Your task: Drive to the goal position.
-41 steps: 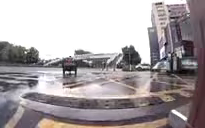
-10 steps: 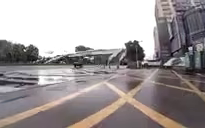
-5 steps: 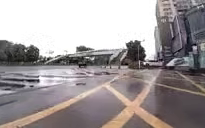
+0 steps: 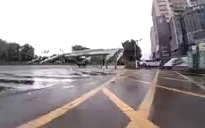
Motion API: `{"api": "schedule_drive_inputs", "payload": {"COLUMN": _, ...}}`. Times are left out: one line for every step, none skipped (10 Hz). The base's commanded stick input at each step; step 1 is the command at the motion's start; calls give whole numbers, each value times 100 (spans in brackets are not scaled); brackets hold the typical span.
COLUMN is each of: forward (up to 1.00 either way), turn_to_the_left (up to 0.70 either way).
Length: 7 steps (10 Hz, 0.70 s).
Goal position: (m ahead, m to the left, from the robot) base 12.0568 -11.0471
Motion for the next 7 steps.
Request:
{"api": "schedule_drive_inputs", "payload": {"forward": 70, "turn_to_the_left": 0}}
{"api": "schedule_drive_inputs", "payload": {"forward": 70, "turn_to_the_left": 0}}
{"api": "schedule_drive_inputs", "payload": {"forward": 70, "turn_to_the_left": 0}}
{"api": "schedule_drive_inputs", "payload": {"forward": 70, "turn_to_the_left": 0}}
{"api": "schedule_drive_inputs", "payload": {"forward": 70, "turn_to_the_left": 0}}
{"api": "schedule_drive_inputs", "payload": {"forward": 70, "turn_to_the_left": 0}}
{"api": "schedule_drive_inputs", "payload": {"forward": 70, "turn_to_the_left": 0}}
